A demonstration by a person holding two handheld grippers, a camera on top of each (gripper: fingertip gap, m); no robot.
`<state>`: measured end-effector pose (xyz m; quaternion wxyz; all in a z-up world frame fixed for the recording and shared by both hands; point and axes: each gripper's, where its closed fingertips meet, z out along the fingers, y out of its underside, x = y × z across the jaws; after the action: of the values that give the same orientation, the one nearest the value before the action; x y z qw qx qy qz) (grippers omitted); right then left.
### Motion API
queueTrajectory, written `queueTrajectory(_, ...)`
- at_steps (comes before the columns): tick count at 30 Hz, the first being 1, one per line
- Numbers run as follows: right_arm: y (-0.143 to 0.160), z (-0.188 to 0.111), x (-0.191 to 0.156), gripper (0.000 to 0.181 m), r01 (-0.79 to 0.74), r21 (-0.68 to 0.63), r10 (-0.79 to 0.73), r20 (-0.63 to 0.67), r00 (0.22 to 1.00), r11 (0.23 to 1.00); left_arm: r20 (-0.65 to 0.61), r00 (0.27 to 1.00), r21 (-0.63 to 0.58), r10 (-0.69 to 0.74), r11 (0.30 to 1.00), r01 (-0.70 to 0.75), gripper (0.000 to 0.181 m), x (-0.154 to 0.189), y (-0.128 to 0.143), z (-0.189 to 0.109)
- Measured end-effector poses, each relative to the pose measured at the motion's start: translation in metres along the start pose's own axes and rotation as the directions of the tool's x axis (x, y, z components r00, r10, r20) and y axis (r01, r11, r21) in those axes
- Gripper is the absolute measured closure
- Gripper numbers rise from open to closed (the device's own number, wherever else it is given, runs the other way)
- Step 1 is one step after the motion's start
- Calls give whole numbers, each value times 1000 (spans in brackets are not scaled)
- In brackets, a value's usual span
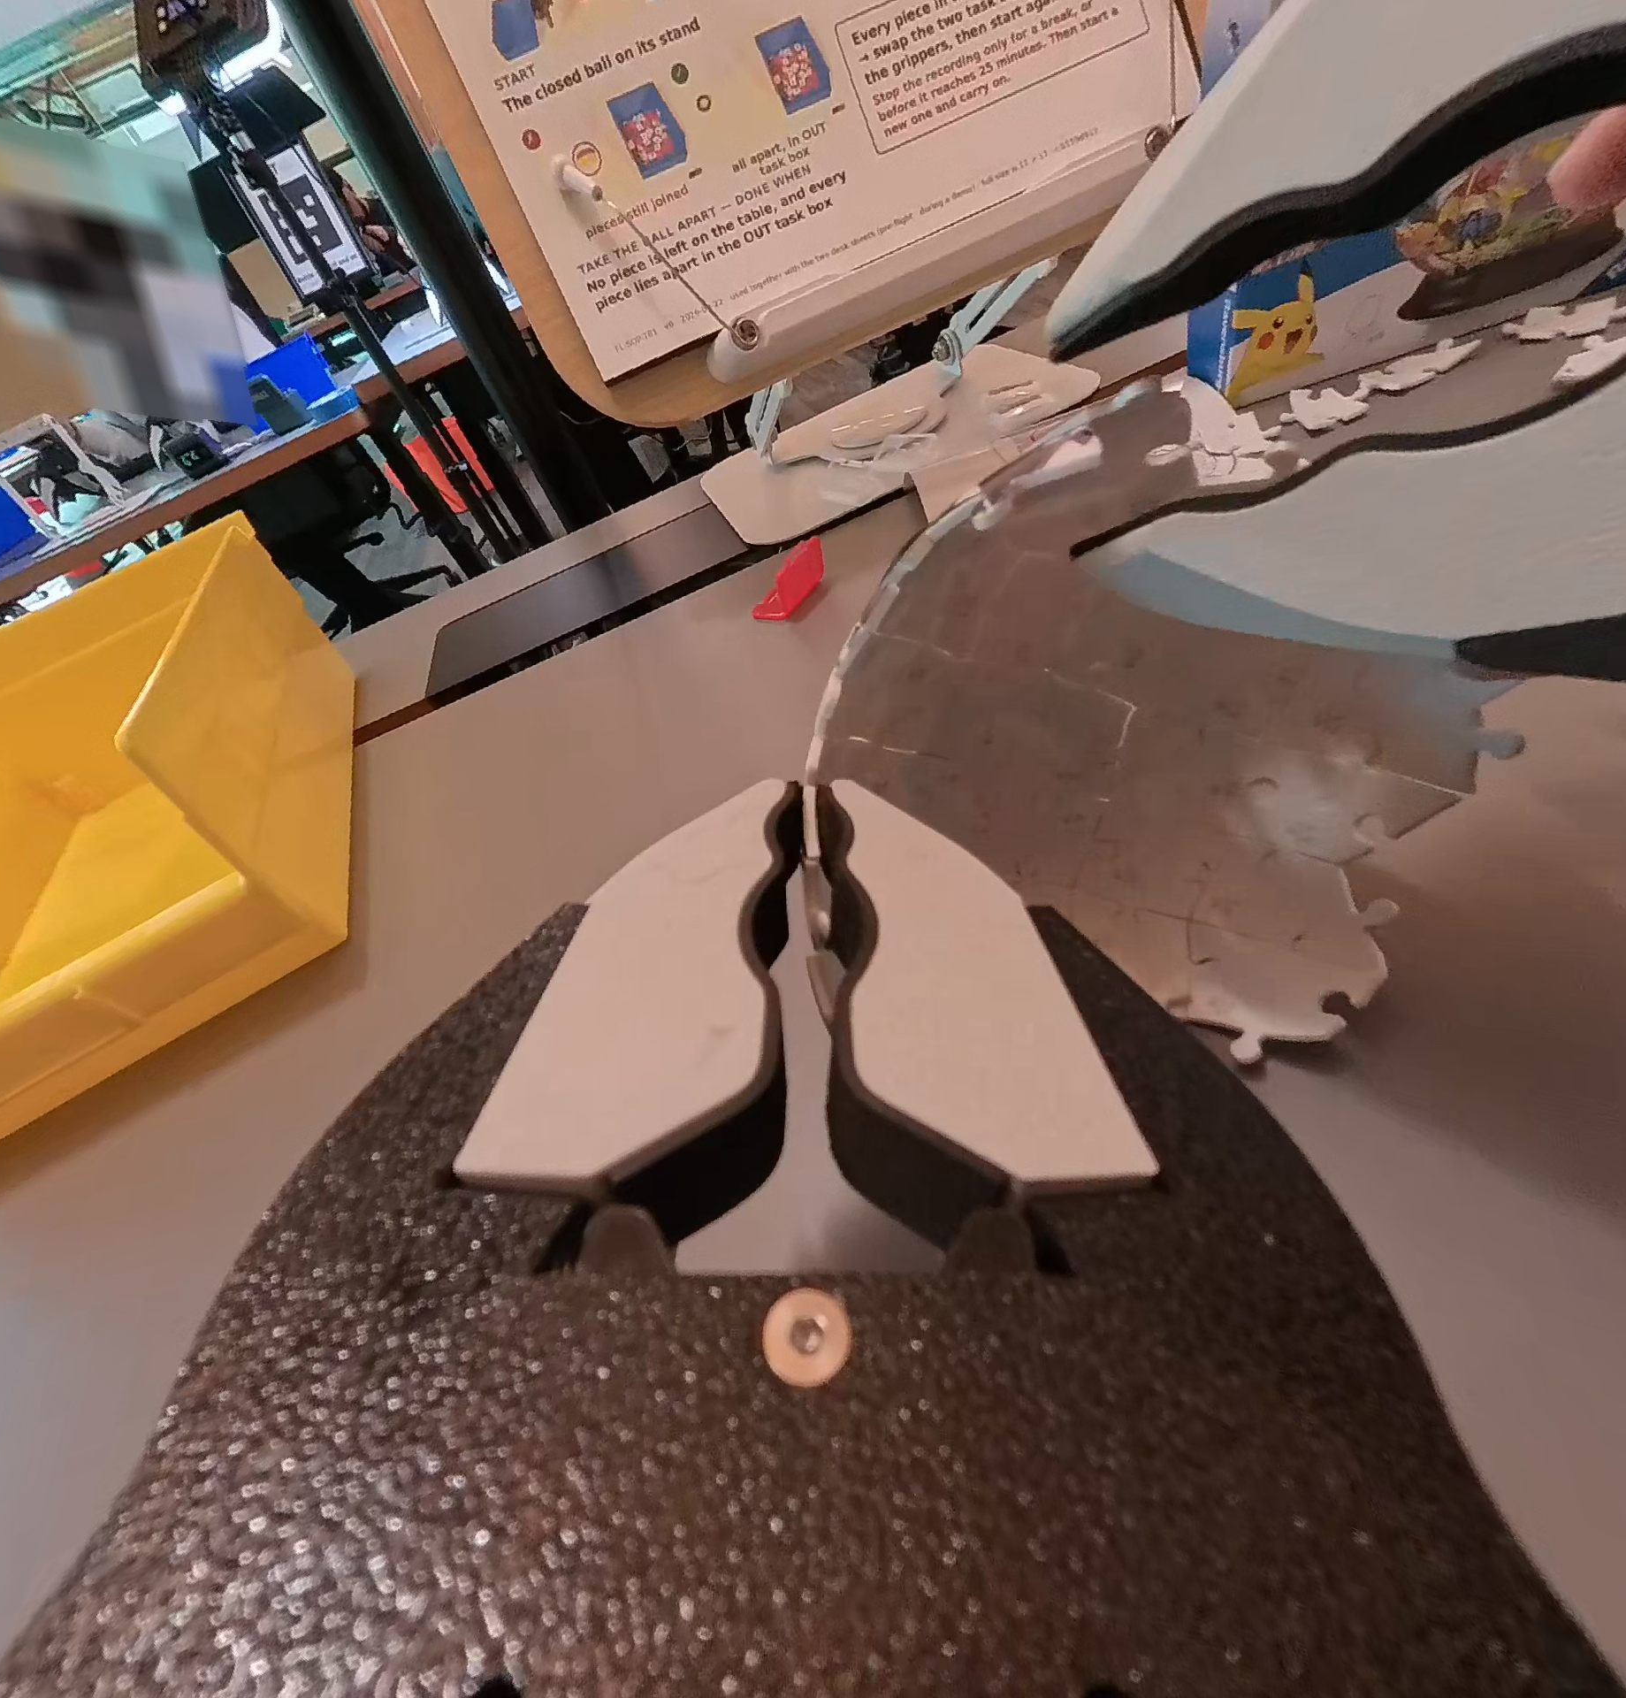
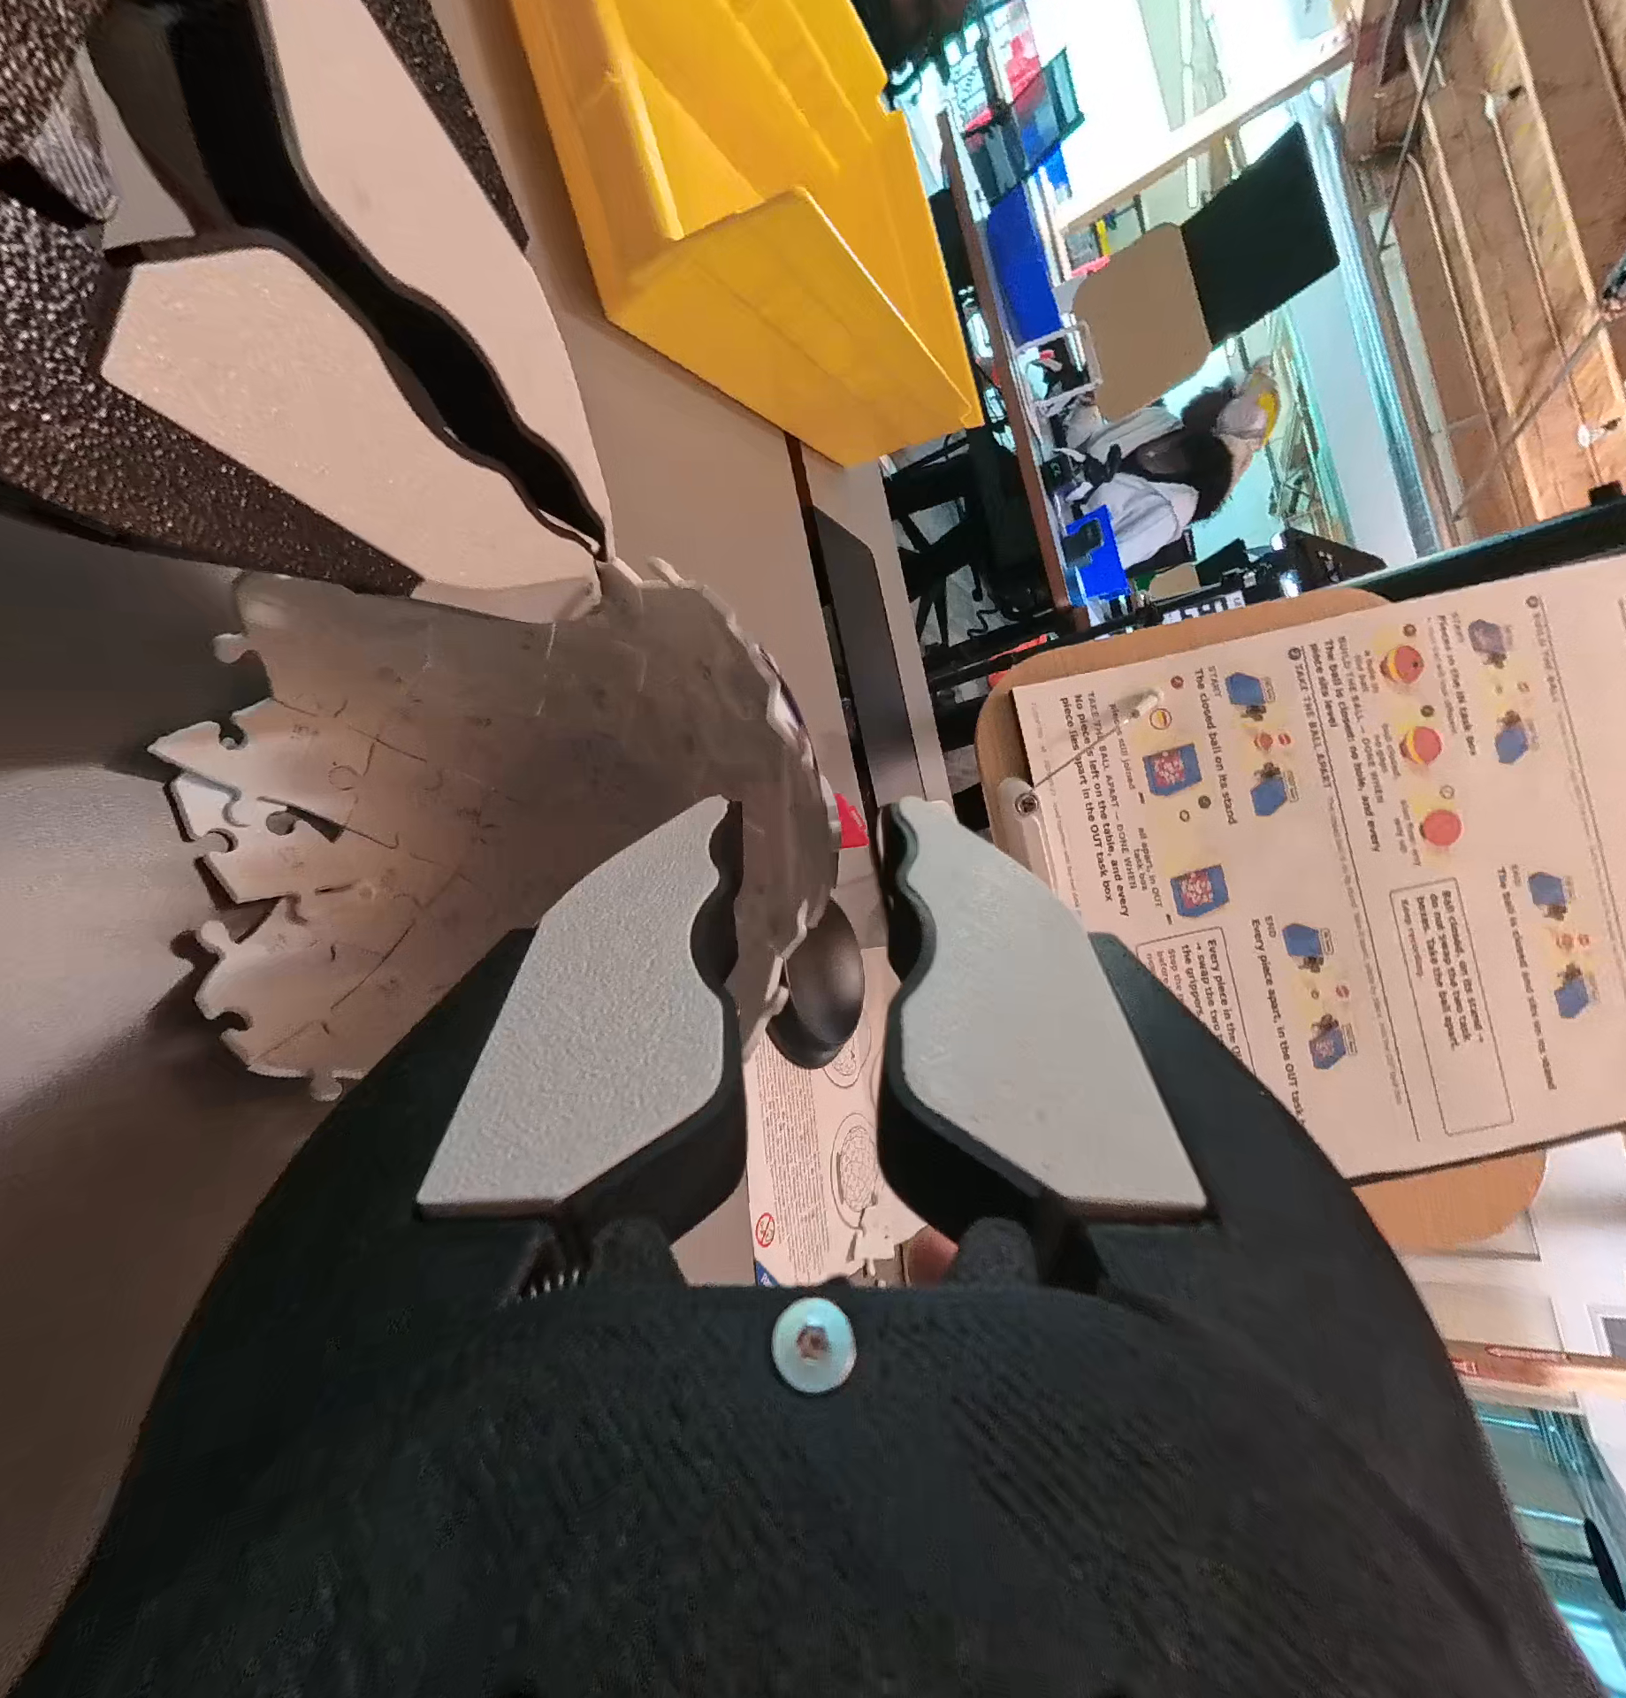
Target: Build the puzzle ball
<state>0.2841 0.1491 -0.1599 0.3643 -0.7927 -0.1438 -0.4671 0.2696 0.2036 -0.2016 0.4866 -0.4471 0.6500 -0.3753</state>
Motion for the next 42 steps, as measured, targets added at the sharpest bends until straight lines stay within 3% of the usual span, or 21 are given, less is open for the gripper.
queueTrajectory(6, -9, -1, 8, 160, 99, -2, -99, -15, 995, 995, 10, 1000, 5, 17, 1000, -17, 178, 0, 0, 0)
queueTrajectory(12, -9, 3, 1, 175, 134, -7, -133, 58, 989, 991, 21, 999, 5, 32, 999, -32, 178, 0, 0, 0)
queueTrajectory(28, -10, 2, -1, 179, 172, -50, -170, 40, 985, 984, 27, 999, 18, 37, 999, -37, 177, 0, -1, -1)
queueTrajectory(34, -8, 3, 1, 179, 209, -84, -208, 12, 978, 974, 36, 999, 33, 27, 999, -29, 157, -3, -3, -4)
queueTrajectory(38, -10, 1, 3, 179, 228, -94, -231, -24, 973, 969, 22, 1000, 85, -10, 996, 8, 151, -9, -11, -17)
queueTrajectory(42, -11, -1, 2, 179, 242, -90, -247, -45, 968, 966, -76, 997, 79, -10, 997, 16, 166, 3, -6, -42)
